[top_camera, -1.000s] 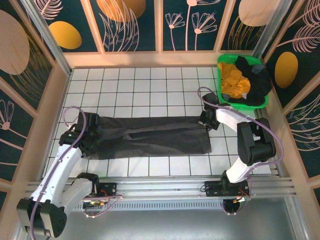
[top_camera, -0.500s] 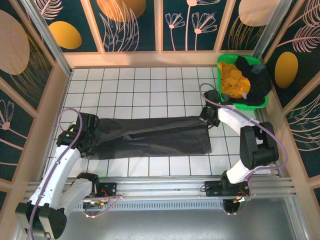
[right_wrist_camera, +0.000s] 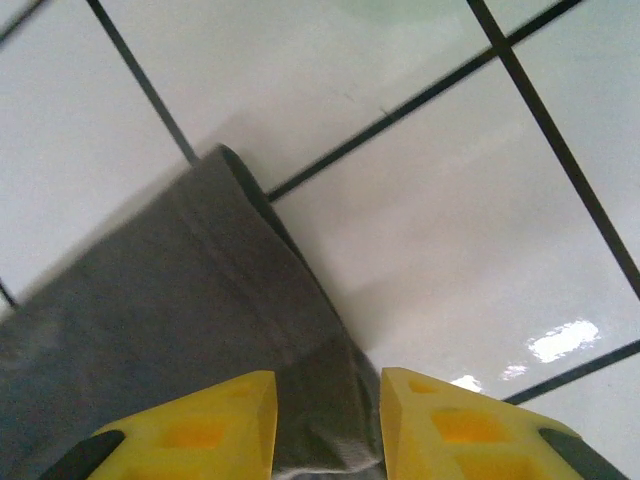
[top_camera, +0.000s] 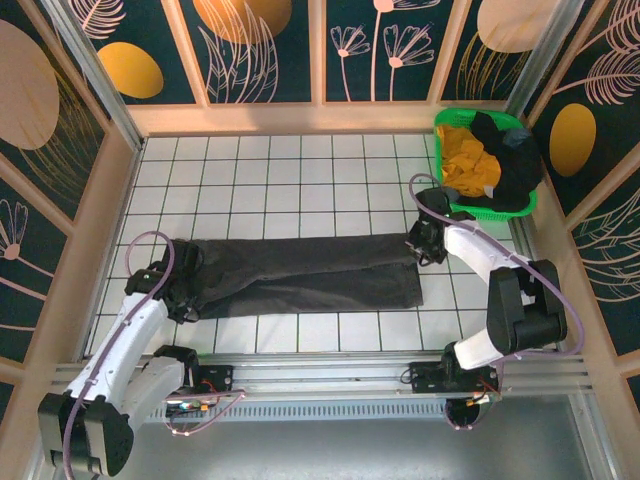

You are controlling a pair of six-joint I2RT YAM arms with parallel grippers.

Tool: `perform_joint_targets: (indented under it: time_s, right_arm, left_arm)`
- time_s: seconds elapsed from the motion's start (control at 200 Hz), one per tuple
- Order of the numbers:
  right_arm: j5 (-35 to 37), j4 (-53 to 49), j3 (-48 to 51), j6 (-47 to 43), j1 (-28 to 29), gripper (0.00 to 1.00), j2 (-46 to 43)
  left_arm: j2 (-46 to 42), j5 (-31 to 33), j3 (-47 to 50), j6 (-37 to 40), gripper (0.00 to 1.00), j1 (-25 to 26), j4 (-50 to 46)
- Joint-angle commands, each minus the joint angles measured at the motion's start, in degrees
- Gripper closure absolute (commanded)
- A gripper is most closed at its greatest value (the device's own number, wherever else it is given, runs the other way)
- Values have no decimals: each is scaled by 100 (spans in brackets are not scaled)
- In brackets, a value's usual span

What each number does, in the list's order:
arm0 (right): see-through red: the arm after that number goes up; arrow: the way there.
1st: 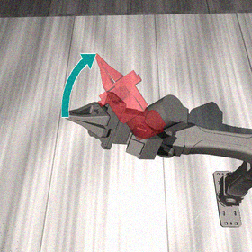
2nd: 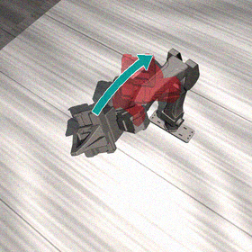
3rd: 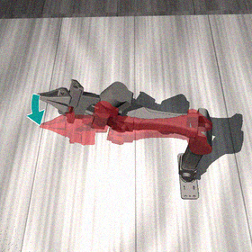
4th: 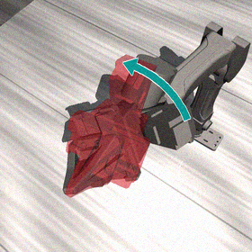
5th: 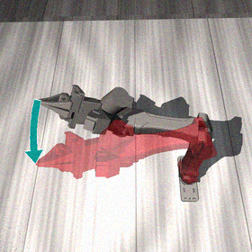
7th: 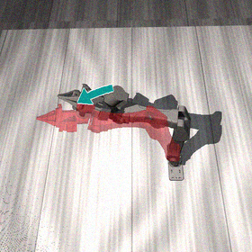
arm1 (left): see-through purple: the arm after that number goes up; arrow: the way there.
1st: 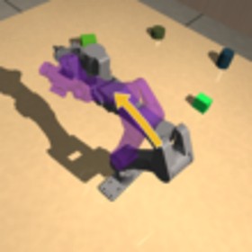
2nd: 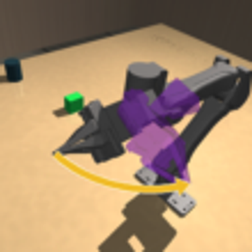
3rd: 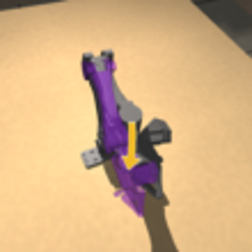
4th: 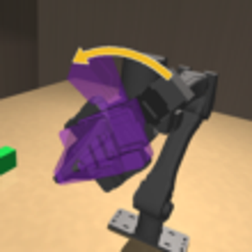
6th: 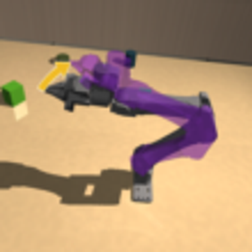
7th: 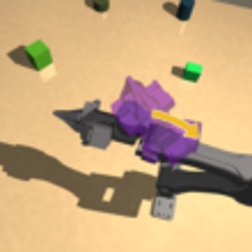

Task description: Fold and stack the t-shirts

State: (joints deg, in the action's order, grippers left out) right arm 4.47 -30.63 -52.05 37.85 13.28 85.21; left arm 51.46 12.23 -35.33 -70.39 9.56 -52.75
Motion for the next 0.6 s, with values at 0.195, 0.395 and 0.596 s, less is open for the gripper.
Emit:
perform_joint_targets:
  time_s: [0.195,0.395,0.596]
  right_arm:
    - [-593,233,-369,378,146,89,384]
    - [-952,514,99,511,164,95,590]
    - [-889,596,22,437,60,94,1102]
  left_arm:
    - [429,-6,-657,135,63,37,516]
    - [1305,40,-1416,483,56,29,1233]
    - [3140,-731,-1702,877,65,-413,2391]
